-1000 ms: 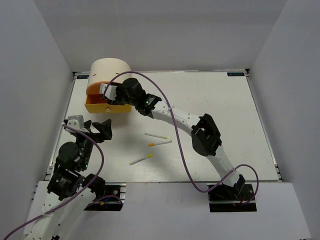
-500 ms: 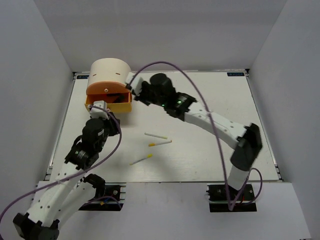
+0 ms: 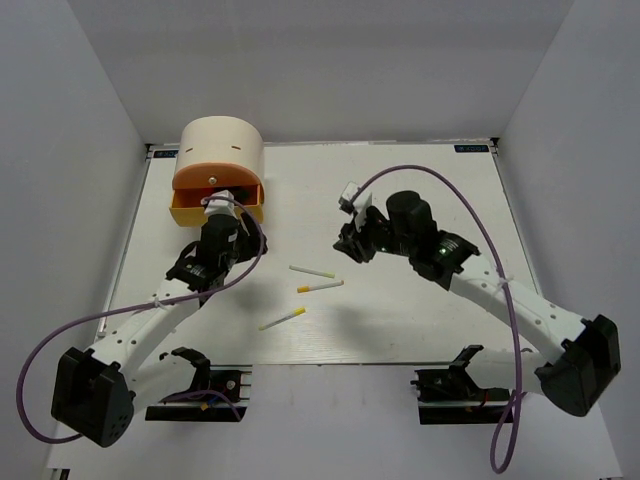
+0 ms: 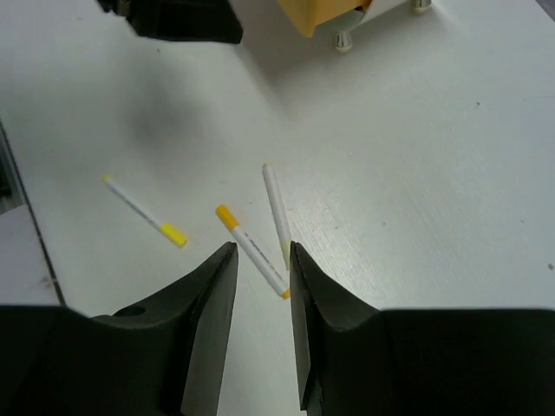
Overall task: Sort the stationery into containers
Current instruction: Close the drawer in the storage box.
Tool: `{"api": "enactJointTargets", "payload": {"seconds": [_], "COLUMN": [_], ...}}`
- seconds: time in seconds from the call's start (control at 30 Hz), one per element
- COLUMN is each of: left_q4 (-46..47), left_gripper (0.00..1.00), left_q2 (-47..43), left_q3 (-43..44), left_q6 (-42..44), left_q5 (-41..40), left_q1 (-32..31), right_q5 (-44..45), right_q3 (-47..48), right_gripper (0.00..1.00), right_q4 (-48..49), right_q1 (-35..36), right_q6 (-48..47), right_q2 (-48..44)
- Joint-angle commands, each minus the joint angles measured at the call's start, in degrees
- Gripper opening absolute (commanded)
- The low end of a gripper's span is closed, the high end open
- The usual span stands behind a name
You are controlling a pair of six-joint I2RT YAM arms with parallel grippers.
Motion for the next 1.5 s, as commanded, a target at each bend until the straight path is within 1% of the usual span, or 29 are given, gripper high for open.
{"api": "enactJointTargets", "payload": {"seconds": [0.0,0.17,0.3,0.43,0.57,0.87,0.93,1.2,1.47], "left_q4": [1.7,-1.1,-1.1,2.7,5.2,11.0,13.6,19.0,23.9], "left_gripper": [0.79,0.79,0.79,0.77,0.77,0.77,0.76,0.76,0.76], "left_q2": [-0.9,-0.4,0.9,2.0,5.0,7.1,7.1,10.4,13.6], "left_q3": [1.1,3.7,3.7,3.7,3.7,3.7,2.9,2.9,2.4], "left_q6": [-2.1,-0.9,0.5,1.8,3.1,6.9,6.9,6.9,6.9], "left_q5": [-5.9,-13.2,-14.9,-14.9,-13.7,-11.3,-9.9,-5.3,-3.0], "left_q1": [0.9,2.5,4.6,6.2,8.5,12.4,13.1,16.2,17.9], "right_q5": [-5.2,-7.3,-8.1,-8.2,-8.2,-7.8,-7.8,-7.7,-7.6], "right_q3": [-2.1,-4.9,-5.0,-5.1,-5.4,-5.7,-5.5,-5.8,-5.9], "right_gripper": [0.37,0.37,0.37,0.38,0.38,0.38,0.38,0.38,0.38], "right_q4": [3.7,4.6,4.3,4.7,4.9,5.0,4.8,5.0,5.2], "right_q1": [-1.0,-1.4,-1.6,-1.6,-1.6,-1.7,-2.2,-1.8,-1.7], "right_q6": [2.5,3.0,3.4,3.8,3.7,3.6,3.7,3.6,3.4], "right_q2": [-5.8,-8.8,-9.5,-9.6,-9.5,-8.9,-8.7,-8.2,-7.4]}}
